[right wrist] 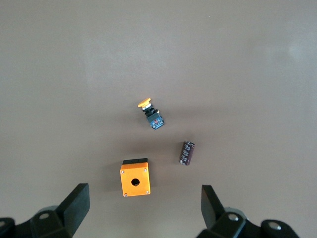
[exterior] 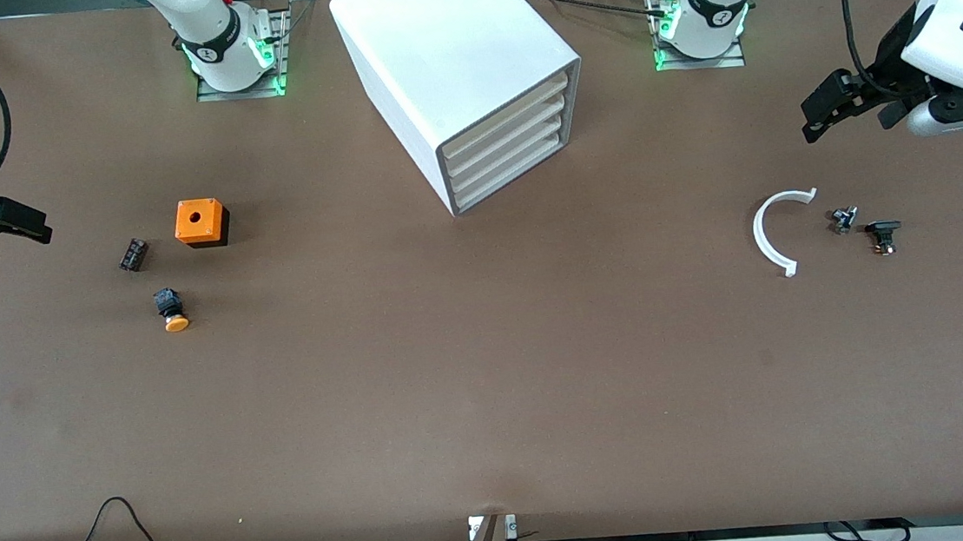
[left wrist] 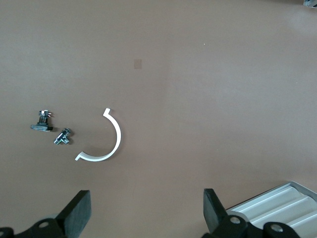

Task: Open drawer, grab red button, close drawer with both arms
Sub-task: 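Move the left gripper toward the white drawer cabinet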

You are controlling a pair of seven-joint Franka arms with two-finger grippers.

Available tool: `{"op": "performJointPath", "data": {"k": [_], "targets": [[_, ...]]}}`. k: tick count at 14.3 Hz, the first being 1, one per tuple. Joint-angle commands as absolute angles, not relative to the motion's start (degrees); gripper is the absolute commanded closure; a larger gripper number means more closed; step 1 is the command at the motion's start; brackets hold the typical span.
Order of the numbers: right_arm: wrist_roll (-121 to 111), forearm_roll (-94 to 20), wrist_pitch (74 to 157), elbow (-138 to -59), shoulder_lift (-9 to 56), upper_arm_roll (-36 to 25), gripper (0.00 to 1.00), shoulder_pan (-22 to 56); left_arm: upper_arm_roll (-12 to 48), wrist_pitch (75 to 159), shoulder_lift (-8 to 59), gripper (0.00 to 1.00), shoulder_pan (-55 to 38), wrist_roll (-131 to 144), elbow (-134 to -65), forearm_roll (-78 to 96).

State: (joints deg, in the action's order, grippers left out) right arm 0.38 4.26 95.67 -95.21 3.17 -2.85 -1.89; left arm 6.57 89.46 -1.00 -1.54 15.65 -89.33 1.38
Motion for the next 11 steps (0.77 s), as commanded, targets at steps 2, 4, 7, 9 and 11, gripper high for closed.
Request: {"op": "performJointPath", "data": {"k": [2,4,7,9,11], "targets": [[-0.3,3.4,96.1,-96.5,1.8,-2.0,0.0,-2.9,6.7,88.9,-0.3,0.0,-1.4,15.0,-87.8,1.8],[-0.4,3.3,96.1,-96.5,1.8,-2.0,0.0,-2.9,7.2,88.2,1.0,0.0,-1.5,15.7,-87.8,1.6],[-0.5,1.8,96.2,-96.6,1.8,-2.1,0.0,-2.9,7.1,87.3,3.3,0.0,-1.8,16.0,-87.7,1.8],[-0.5,0.4,96.7,-96.7,1.8,-2.1,0.0,-2.9,7.2,87.4,5.3,0.0,-1.9,15.1,-88.1,3.2],[-0.5,0.1,96.6,-96.7,1.8,-2.1,0.0,-2.9,7.3,86.4,12.9,0.0,-2.2,14.2,-89.3,5.5]]}}
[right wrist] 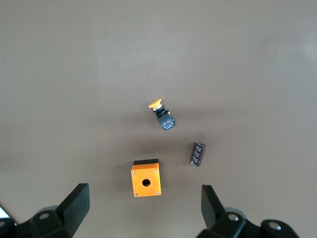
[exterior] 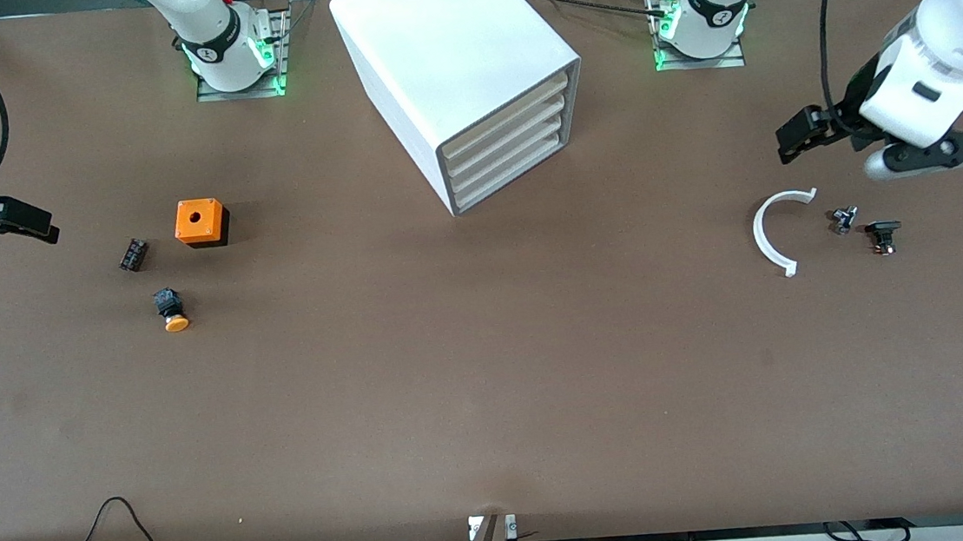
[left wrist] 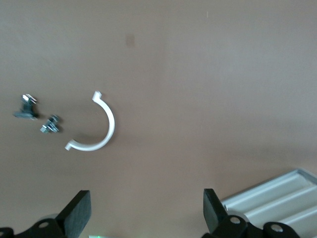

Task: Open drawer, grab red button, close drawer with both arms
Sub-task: 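Grasp the drawer front with the left gripper and pull it open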

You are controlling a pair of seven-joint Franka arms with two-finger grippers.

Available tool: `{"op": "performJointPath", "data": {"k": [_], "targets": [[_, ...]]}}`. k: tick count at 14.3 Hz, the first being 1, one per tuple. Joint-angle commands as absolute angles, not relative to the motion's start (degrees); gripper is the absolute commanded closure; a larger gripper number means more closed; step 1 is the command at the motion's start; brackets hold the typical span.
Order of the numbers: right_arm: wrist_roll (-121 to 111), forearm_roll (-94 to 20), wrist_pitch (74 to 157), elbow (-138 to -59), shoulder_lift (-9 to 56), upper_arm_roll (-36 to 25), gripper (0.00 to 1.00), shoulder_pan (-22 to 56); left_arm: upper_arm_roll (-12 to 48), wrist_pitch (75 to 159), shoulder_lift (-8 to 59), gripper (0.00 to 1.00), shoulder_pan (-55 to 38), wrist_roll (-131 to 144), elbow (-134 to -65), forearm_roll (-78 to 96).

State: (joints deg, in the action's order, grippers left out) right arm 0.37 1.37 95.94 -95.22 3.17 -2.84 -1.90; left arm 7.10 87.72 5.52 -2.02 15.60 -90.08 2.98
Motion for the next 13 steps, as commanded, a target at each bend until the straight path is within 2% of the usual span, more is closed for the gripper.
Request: {"op": "performJointPath", "data": {"k": [1,4,9,11,13], "targets": [[-0.5,0.1,96.3,-96.7,1.8,-2.1,0.0,-2.9,7.3,86.4,13.8,0.0,-2.1,12.8,-89.7,7.5],[-0.5,0.1,96.2,-96.7,1.7,-2.1,0.0,-2.9,7.3,86.7,20.4,0.0,-1.6,2.2,-92.4,17.1],[-0.4,0.1,96.6,-99.1,-0.3,-2.5,0.0,-2.9,7.4,89.2,27.1,0.0,-1.8,-13.0,-107.7,43.1],[-0.1,0.3,98.1,-102.5,-2.6,-2.5,0.0,-2.8,10.0,90.0,28.6,0.0,-2.3,-21.4,-114.8,52.8],[-0.1,0.5,98.1,-103.4,-3.3,-2.5,0.0,-2.8,14.0,92.5,28.7,0.0,-2.3,-24.3,-117.9,54.1]]}}
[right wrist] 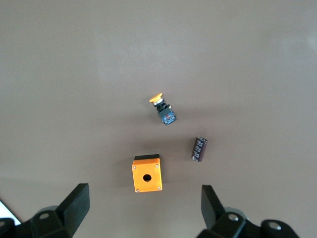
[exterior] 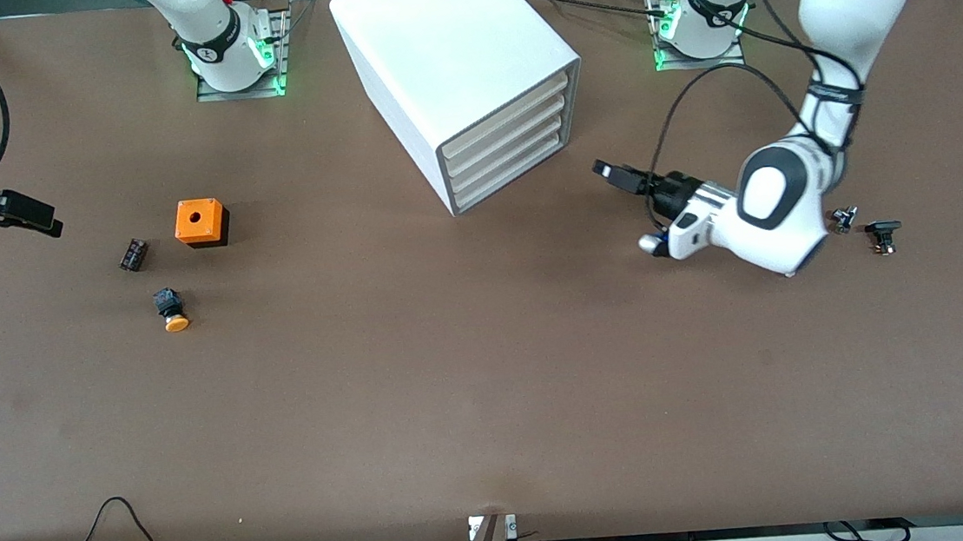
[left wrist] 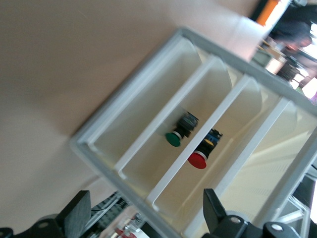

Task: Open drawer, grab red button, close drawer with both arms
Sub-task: 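Grasp the drawer front with the left gripper and pull it open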

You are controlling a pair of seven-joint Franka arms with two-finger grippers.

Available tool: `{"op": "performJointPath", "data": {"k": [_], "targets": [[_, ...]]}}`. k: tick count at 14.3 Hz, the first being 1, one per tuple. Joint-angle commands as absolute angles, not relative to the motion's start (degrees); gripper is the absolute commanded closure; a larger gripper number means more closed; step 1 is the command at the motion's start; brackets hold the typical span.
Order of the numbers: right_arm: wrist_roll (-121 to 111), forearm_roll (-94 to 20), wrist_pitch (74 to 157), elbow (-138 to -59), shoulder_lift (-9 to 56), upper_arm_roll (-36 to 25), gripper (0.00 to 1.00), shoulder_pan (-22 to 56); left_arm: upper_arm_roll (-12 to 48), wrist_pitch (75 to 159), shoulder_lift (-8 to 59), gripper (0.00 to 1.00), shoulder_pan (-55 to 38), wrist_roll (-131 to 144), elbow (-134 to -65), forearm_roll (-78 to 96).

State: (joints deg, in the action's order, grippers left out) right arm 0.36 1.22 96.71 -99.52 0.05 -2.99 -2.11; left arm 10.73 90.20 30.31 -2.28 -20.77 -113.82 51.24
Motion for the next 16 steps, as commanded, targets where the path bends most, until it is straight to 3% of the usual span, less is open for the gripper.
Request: {"op": "performJointPath", "data": {"k": [1,7,8,10,11,12,16], "targets": [[-0.2,0.7,98.0,-103.3,-3.3,-2.5,0.0,-2.8,16.1,93.5,28.7,0.0,-2.3,-24.3,-118.6,54.1],[-0.2,1.1,97.7,-103.3,-3.3,-2.6,0.0,-2.9,23.1,100.9,28.6,0.0,-2.3,-24.4,-121.9,57.7],[-0.2,1.1,97.7,-103.3,-3.3,-2.6,0.0,-2.9,24.1,102.6,28.6,0.06,-2.3,-24.3,-122.6,57.7],[-0.2,1.1,97.7,-103.3,-3.3,-2.6,0.0,-2.9,25.5,106.0,28.6,0.5,-2.4,-24.7,-123.5,57.7],[-0.2,1.1,97.7,-103.3,-3.3,-2.6,0.0,-2.8,25.7,107.0,28.6,0.82,-2.5,-24.8,-123.9,57.7],[-0.2,1.1,97.7,-103.2,-3.3,-2.6,0.0,-2.9,25.7,107.3,28.6,1.0,-2.5,-24.7,-123.9,57.7],[-0.2,1.1,97.7,-103.2,-3.1,-3.6,0.0,-2.9,22.5,111.9,25.9,1.0,0.6,-24.7,-121.9,56.8]]}}
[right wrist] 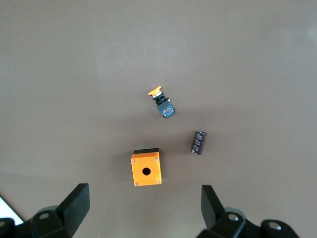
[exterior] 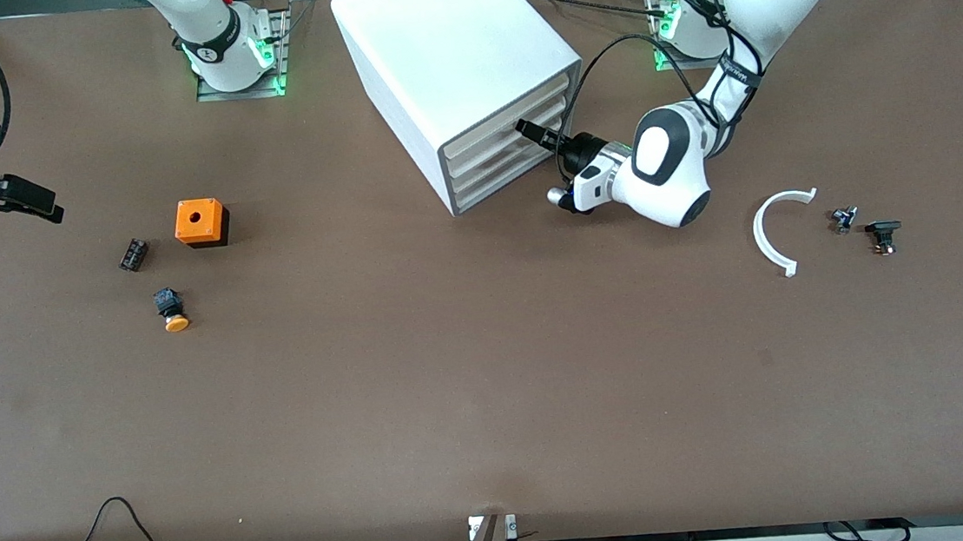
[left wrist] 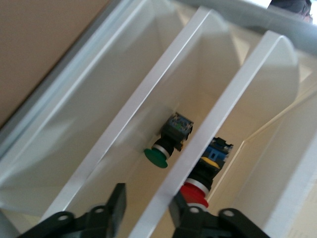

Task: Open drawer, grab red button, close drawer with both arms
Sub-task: 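Grasp the drawer front with the left gripper and pull it open, then pull the drawer out with the left gripper while the right gripper approaches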

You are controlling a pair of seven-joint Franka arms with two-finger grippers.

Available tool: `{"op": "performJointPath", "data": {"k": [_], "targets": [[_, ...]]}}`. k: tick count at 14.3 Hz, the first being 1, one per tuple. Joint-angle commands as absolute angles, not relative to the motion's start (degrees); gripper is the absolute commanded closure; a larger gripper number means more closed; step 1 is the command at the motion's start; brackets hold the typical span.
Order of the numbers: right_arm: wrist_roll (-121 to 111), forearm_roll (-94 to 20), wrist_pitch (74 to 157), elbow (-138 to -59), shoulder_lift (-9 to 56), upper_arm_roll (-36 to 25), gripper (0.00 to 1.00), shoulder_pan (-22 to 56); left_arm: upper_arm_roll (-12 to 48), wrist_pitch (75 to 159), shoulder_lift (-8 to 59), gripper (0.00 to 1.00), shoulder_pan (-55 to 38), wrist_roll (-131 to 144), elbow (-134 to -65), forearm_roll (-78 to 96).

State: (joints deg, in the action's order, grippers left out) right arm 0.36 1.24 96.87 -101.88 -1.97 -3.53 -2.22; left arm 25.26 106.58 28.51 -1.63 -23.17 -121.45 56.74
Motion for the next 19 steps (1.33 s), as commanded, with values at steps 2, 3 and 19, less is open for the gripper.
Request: {"op": "performJointPath", "data": {"k": [2,3,19], "targets": [[-0.2,1.1,97.8,-102.8,-2.9,-3.4,0.0,-2.7,18.8,112.7,25.3,1.0,1.9,-24.6,-119.5,56.6],[-0.2,1.1,97.9,-102.7,-2.8,-3.4,0.0,-2.7,16.7,112.7,25.3,1.0,1.9,-24.6,-119.1,56.5],[1.1,-3.9,107.1,-99.0,9.0,-0.2,0.0,12.1,9.3,113.8,7.1,0.0,5.7,-24.2,-102.8,21.4]]}}
